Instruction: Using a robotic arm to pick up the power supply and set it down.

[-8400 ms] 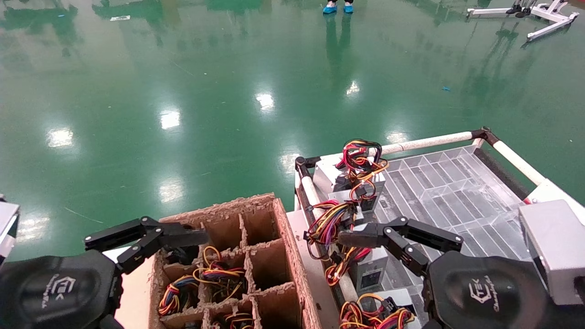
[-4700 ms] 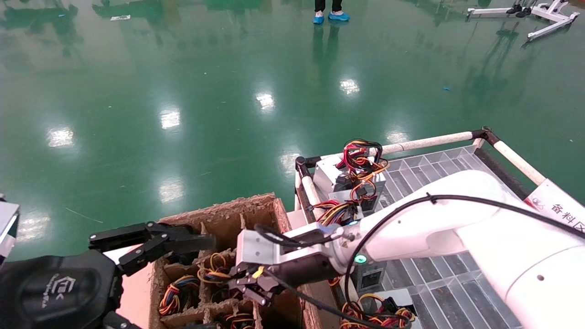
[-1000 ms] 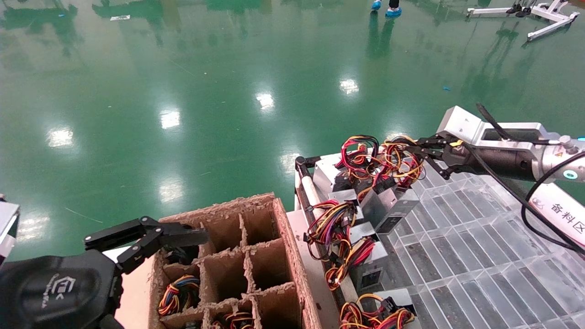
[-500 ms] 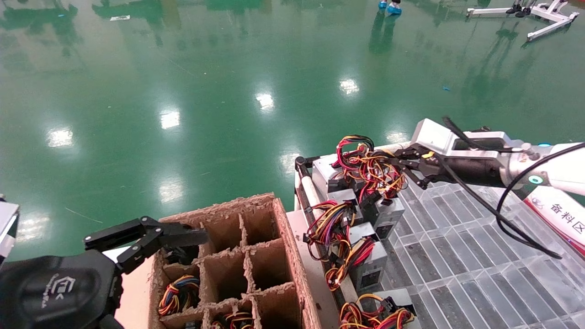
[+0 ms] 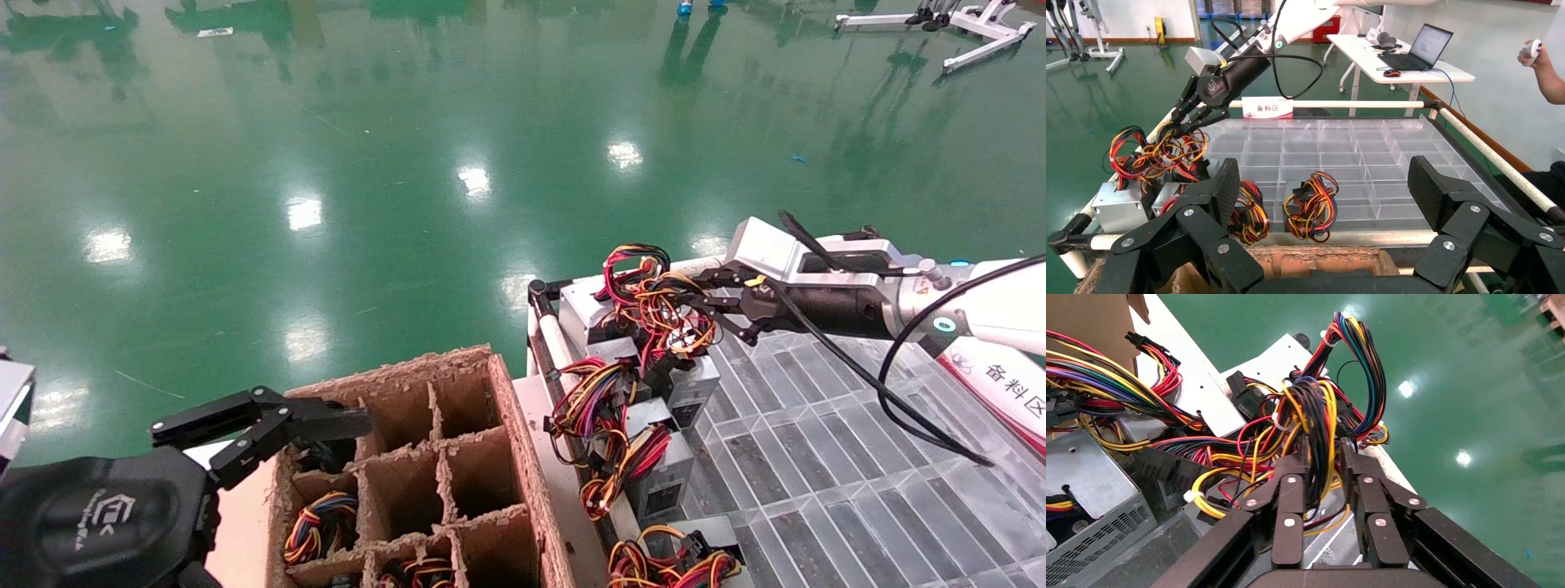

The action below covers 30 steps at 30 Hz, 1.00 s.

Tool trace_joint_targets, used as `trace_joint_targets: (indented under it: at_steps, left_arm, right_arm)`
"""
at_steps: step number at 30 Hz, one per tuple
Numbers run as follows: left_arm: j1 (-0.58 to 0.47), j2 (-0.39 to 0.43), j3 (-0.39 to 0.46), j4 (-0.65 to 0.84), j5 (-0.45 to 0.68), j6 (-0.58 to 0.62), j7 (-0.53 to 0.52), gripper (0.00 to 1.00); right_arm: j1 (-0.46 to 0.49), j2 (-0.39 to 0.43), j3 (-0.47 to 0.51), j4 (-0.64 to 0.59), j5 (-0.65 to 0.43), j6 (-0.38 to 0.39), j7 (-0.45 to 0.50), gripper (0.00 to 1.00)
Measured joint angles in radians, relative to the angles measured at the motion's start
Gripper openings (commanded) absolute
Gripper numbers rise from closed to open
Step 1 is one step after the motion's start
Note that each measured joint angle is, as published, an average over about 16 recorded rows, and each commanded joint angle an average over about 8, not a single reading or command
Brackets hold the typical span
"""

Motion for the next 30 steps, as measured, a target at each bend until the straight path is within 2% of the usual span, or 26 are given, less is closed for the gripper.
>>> trace_joint_targets:
  at_steps: [30]
  left_arm:
    - [0.0,0.0,0.0,0.001,0.0,0.0,0.0,1.0]
  right_arm:
    - [0.088,0.031,0.002,-0.019,0.002,-0.096,0.08,1.0]
